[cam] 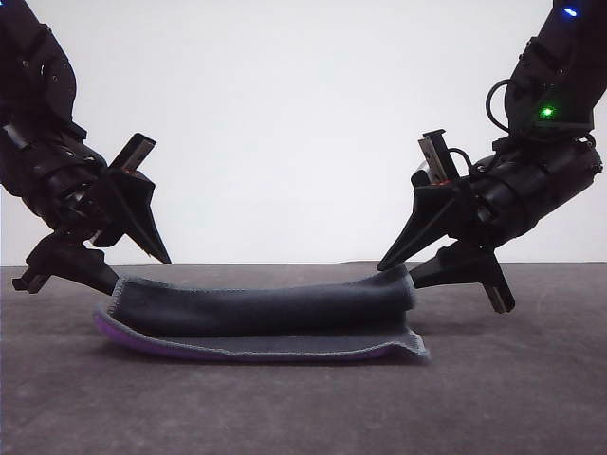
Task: Fold clothes
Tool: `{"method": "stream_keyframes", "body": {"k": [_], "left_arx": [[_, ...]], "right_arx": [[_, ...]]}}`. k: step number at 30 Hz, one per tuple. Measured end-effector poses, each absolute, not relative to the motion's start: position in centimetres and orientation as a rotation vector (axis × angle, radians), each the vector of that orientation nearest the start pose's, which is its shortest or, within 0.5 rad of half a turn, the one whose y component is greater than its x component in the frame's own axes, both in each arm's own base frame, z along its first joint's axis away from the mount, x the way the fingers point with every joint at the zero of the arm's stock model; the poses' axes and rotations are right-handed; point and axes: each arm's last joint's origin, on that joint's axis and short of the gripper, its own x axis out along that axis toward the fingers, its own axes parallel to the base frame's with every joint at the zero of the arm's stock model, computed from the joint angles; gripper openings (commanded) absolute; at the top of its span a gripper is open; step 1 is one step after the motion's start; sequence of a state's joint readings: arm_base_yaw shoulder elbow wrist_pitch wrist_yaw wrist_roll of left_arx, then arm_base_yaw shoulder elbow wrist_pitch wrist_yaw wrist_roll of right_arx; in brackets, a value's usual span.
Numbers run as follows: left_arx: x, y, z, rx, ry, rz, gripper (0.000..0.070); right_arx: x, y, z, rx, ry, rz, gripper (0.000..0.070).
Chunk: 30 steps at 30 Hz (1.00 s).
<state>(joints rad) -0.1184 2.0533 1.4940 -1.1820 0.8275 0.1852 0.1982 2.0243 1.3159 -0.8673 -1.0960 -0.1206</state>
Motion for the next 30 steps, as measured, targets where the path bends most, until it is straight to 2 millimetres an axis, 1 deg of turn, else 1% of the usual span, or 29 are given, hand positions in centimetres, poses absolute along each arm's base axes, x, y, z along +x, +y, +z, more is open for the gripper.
{"method": "stream_keyframes", "body": {"k": [1,2,4,6,7,8,10,11,19,22,25,30], "left_arx": [[36.2,-6.5,17.2,-0.494,1.596,-0.835,0.0285],[36.2,-6.5,17.2,-0.496,1.599,-0.836,0.0285],[36.0,-6.4,17.3,-0.500,1.610,-0.837,0.0286],[35.9,-6.4,17.3,-0.504,1.624,-0.837,0.0288],[35.8,-6.4,17.3,-0.506,1.630,-0.838,0.0294],[35.8,-6.4,17.3,-0.508,1.637,-0.836,0.0318],[35.7,-6.4,17.3,-0.510,1.639,-0.837,0.0372],[35.7,-6.4,17.3,-0.511,1.638,-0.838,0.0380],[35.7,-6.5,17.5,-0.510,1.617,-0.870,0.0384],[35.6,-6.5,18.2,-0.497,1.591,-0.879,0.0384],[35.3,-6.4,19.8,-0.469,1.531,-0.895,0.0384],[34.7,-6.1,22.7,-0.382,1.416,-0.890,0.0384]], "right_arx": [[34.8,9.6,14.6,0.638,1.433,1.083,0.0191],[34.7,9.6,14.6,0.640,1.437,1.083,0.0232],[34.6,9.6,14.6,0.641,1.445,1.084,0.0335],[34.5,9.5,14.6,0.643,1.456,1.084,0.0423],[34.4,9.5,14.6,0.644,1.461,1.084,0.0460],[34.4,9.5,14.6,0.645,1.464,1.084,0.0473],[34.3,9.5,14.6,0.646,1.470,1.084,0.0483],[34.3,9.5,14.6,0.645,1.471,1.085,0.0483],[34.0,9.5,14.7,0.625,1.467,1.108,0.0484],[34.0,9.4,15.1,0.611,1.448,1.120,0.0485],[33.7,9.3,16.7,0.578,1.394,1.142,0.0485],[32.7,8.9,20.8,0.496,1.266,1.170,0.0485]]}}
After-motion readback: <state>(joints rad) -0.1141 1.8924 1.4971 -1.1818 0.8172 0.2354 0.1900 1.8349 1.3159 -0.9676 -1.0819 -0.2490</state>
